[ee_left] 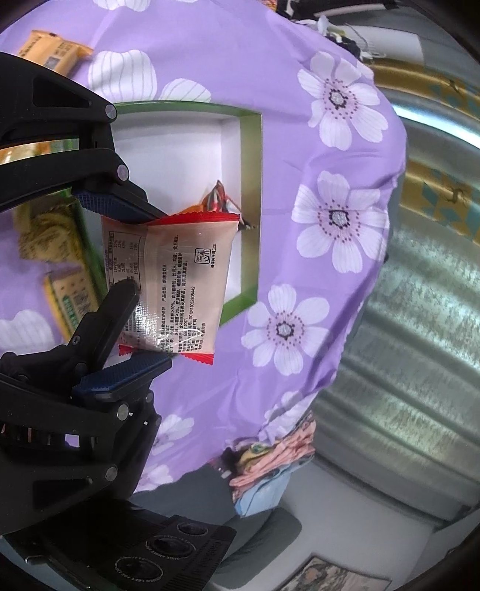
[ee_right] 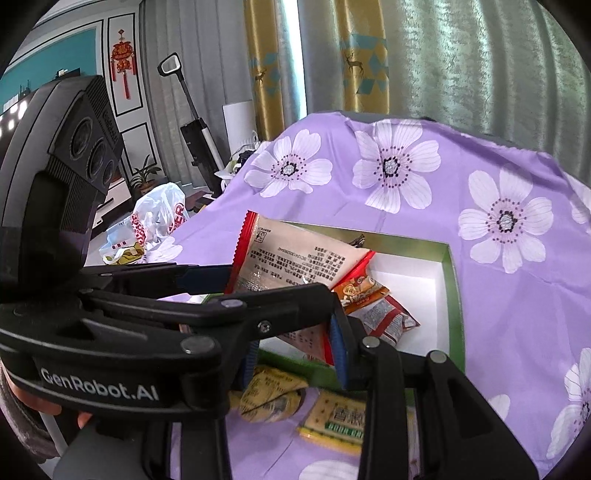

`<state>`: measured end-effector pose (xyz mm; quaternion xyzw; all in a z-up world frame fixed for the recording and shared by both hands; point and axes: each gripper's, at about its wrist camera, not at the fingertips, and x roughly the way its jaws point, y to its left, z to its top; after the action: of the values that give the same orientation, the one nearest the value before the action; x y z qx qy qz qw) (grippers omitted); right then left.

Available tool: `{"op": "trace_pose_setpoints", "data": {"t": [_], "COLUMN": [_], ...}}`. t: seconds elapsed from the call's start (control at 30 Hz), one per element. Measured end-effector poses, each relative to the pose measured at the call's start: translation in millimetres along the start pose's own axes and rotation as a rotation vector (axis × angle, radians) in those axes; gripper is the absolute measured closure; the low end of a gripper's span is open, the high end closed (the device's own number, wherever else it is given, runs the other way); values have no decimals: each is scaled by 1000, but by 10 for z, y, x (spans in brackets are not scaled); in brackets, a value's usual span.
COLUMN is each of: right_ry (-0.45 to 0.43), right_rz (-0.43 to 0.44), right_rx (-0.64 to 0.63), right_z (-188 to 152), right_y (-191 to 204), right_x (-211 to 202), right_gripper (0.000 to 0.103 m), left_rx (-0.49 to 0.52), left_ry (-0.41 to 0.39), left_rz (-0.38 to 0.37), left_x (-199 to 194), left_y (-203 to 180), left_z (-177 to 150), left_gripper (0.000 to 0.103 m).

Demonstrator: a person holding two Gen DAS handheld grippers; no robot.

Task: Organize snacks
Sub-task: 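Carry the white red-edged packet into the green box and open the right gripper, then move the right tool toward the orange square cake packet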

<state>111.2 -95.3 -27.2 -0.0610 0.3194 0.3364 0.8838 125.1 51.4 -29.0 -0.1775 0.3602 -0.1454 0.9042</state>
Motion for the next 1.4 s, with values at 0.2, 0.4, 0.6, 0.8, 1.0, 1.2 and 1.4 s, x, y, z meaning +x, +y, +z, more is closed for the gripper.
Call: {"op": "trace_pose_setpoints", "data": {"t": [0.2, 0.4, 0.6, 0.8, 1.0, 1.2, 1.4], "right_ry": [36, 82, 109, 91, 46, 27, 24], "right_rz": [8, 11, -38, -90, -161, -168, -168], "right_rx": [12, 28, 41, 47, 51, 89, 116], "right_z": [-3, -46, -108, -135, -146, -218, -386], "right_y": [-97, -180, -237, -270, -262, -283, -279], "right_x": [280, 506, 583, 457, 179, -115, -383], "right_gripper": [68, 63, 50, 33, 14, 11, 10], "left_rx": [-29, -56, -80, -83, -70, -69, -71], "left_ry": [38, 79, 89, 68, 40, 21, 5], "left_rz": [19, 42, 84, 117, 129, 118, 148], "left_x": [258, 450, 467, 318, 87, -197, -452], "left_y": [166, 283, 352, 365, 305, 253, 268], "left_z": [36, 7, -10, -19, -56, -144, -290], "left_gripper": [35, 35, 29, 9, 3, 2, 2]}}
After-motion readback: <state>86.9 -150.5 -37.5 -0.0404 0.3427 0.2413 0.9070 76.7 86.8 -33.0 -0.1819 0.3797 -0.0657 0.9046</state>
